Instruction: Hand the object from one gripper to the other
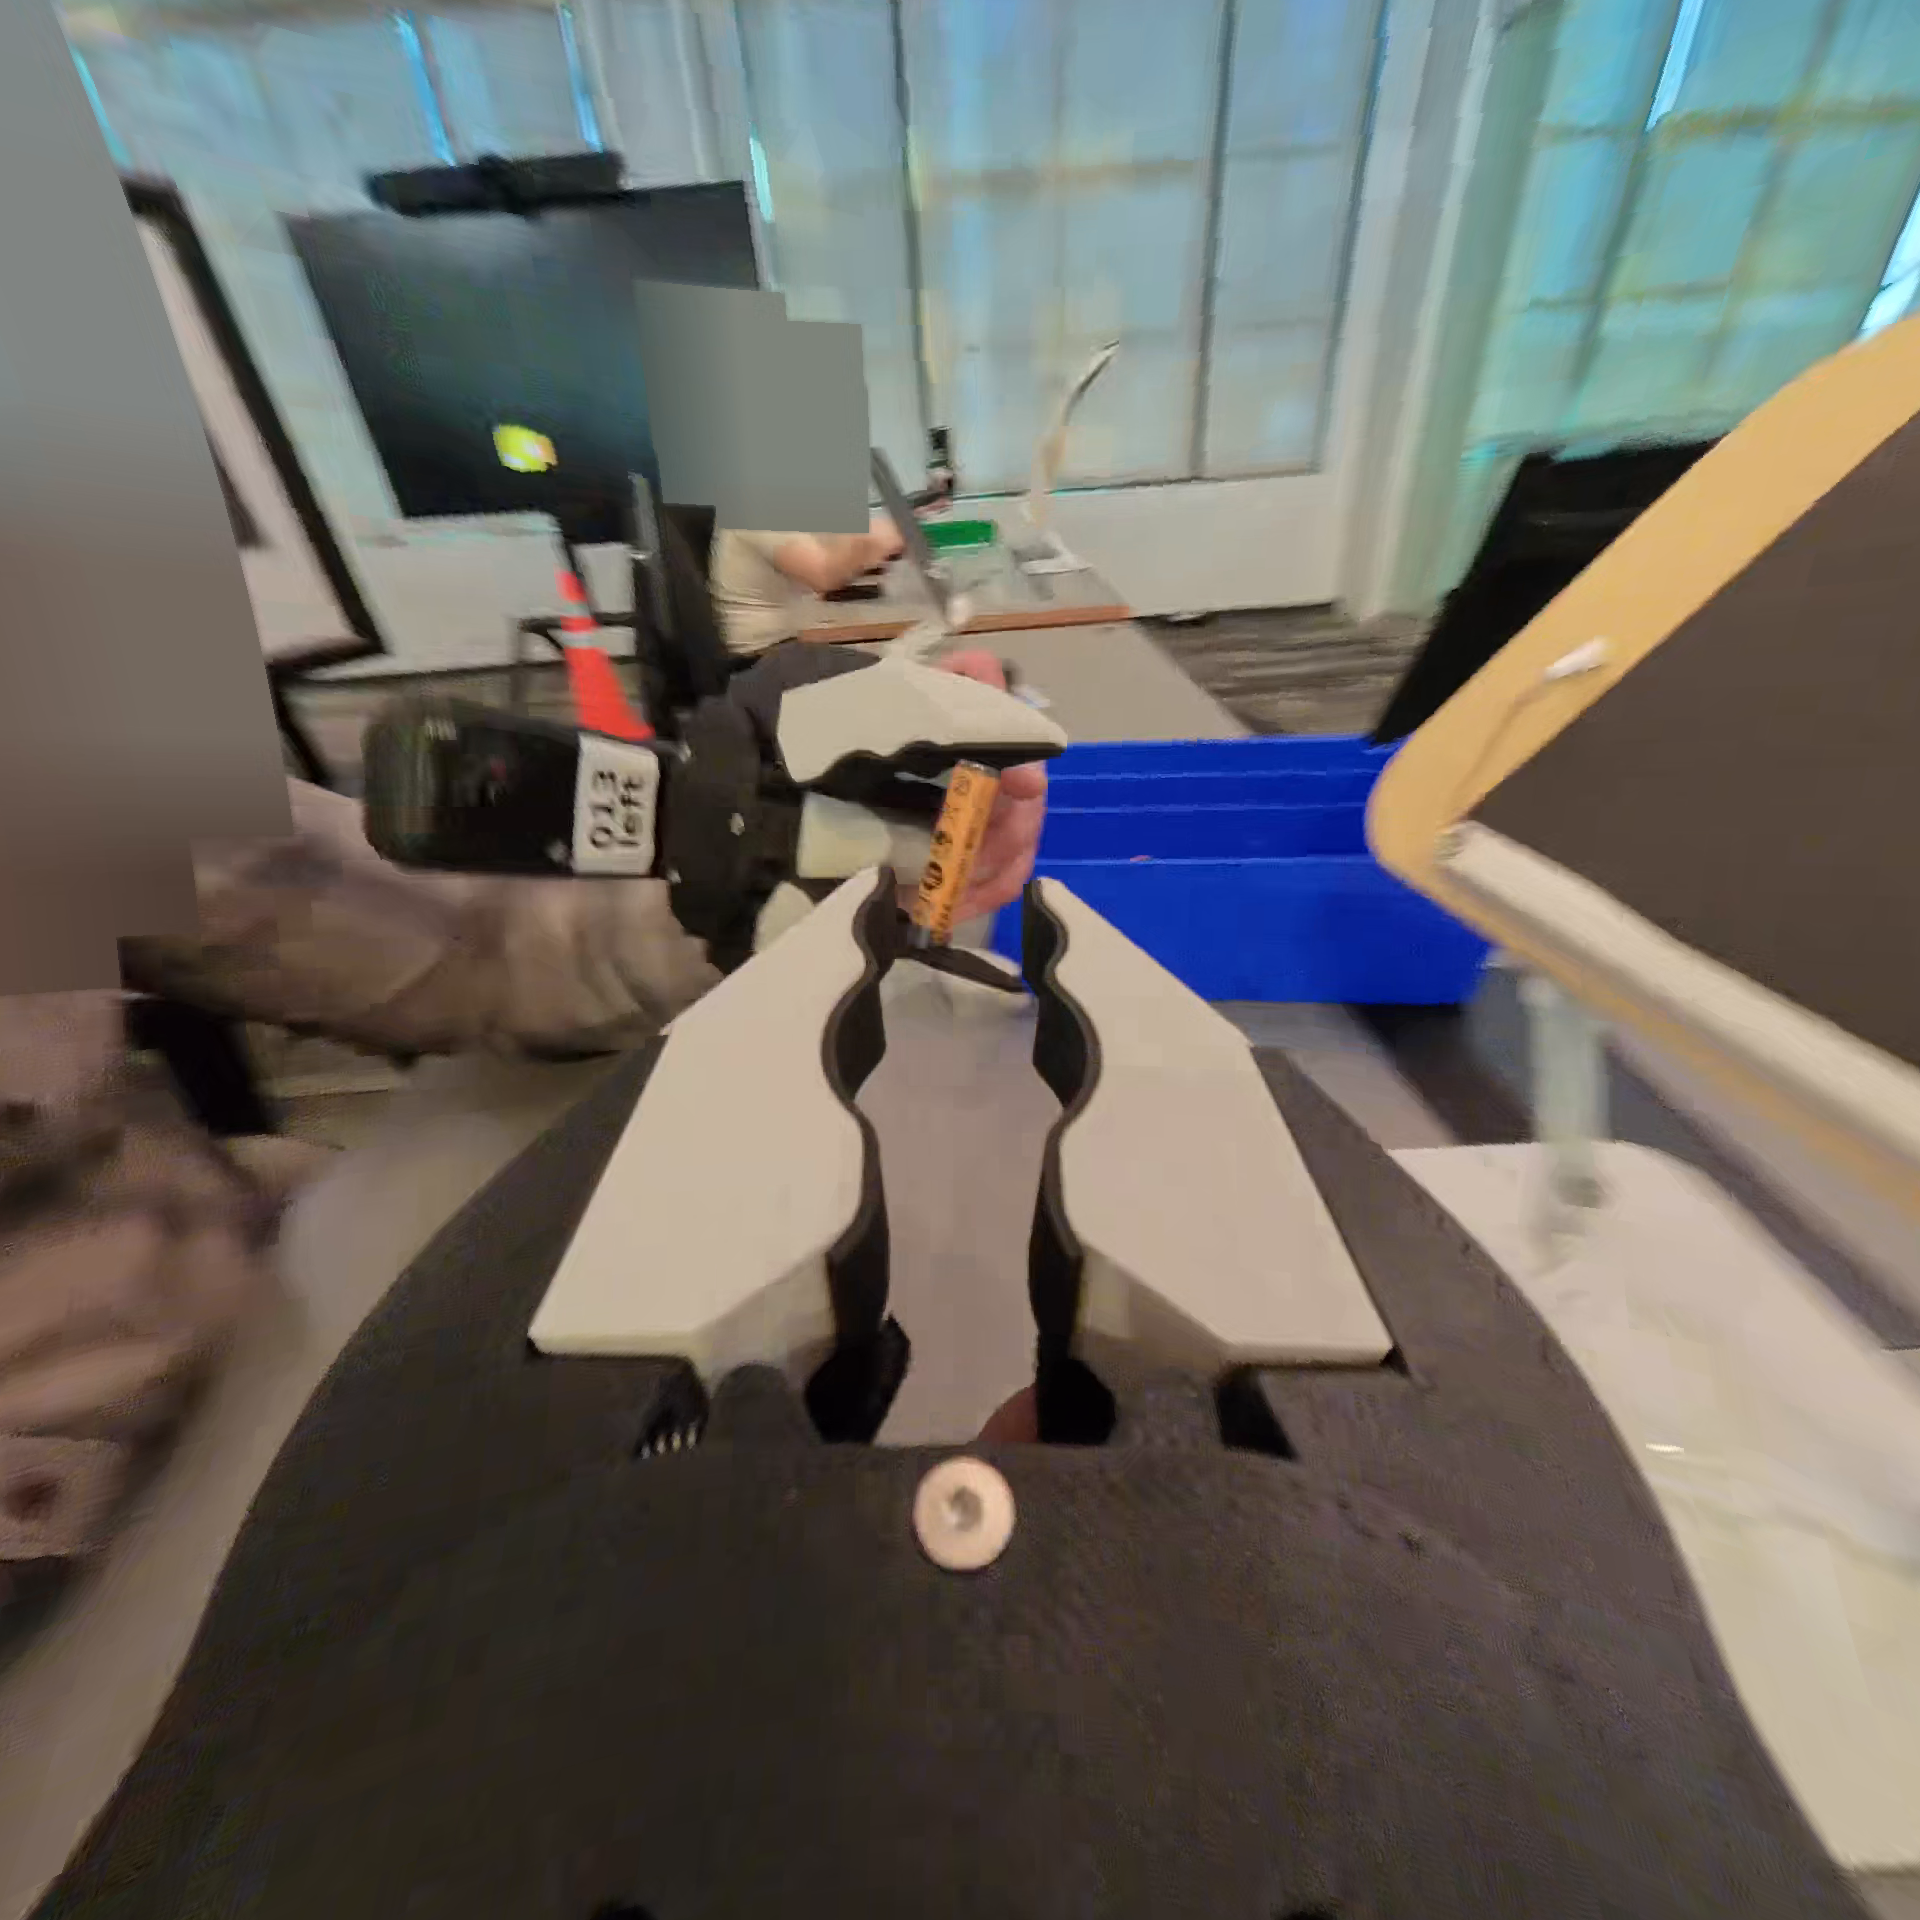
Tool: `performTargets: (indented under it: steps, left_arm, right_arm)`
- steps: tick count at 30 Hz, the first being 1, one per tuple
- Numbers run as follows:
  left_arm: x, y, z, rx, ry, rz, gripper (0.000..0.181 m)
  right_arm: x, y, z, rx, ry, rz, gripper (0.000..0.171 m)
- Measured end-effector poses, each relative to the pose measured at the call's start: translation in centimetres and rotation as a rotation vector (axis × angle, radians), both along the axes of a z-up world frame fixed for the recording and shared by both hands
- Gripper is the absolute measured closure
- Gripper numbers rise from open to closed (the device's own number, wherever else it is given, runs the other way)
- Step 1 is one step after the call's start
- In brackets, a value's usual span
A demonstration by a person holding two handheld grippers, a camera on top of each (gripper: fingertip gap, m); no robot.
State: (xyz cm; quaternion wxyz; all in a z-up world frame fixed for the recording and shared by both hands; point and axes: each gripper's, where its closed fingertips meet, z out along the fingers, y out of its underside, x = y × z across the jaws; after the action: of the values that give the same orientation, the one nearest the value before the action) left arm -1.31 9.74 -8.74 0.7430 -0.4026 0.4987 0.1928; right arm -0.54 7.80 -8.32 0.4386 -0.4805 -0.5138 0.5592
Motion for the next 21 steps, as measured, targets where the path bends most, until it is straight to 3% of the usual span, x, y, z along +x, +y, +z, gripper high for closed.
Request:
performTargets:
  steps: [7,10,15,18,21]
  left_arm:
    - [1.9,-0.2,-1.6,0.163,0.165,0.077,0.132]
    - [2.0,0.0,-1.9,0.157,0.166,0.08,0.132]
    - [1.9,0.4,-2.0,0.124,0.138,0.078,0.132]
    - [1.5,0.5,-1.7,-0.02,-0.013,0.008,0.122]
    - [1.4,0.8,-1.8,-0.388,-0.272,-0.165,0.114]
  right_arm:
    - [-1.2,-0.6,-1.3,-0.11,-0.039,0.035,0.151]
    - [-1.4,-0.7,-1.7,-0.09,-0.052,0.031,0.164]
    - [-1.5,-0.3,-1.7,-0.029,-0.036,-0.012,0.164]
    - [-1.0,0.2,0.0,0.061,0.072,-0.077,0.163]
    - [0.5,0.9,2.4,0.226,0.2,-0.172,0.163]
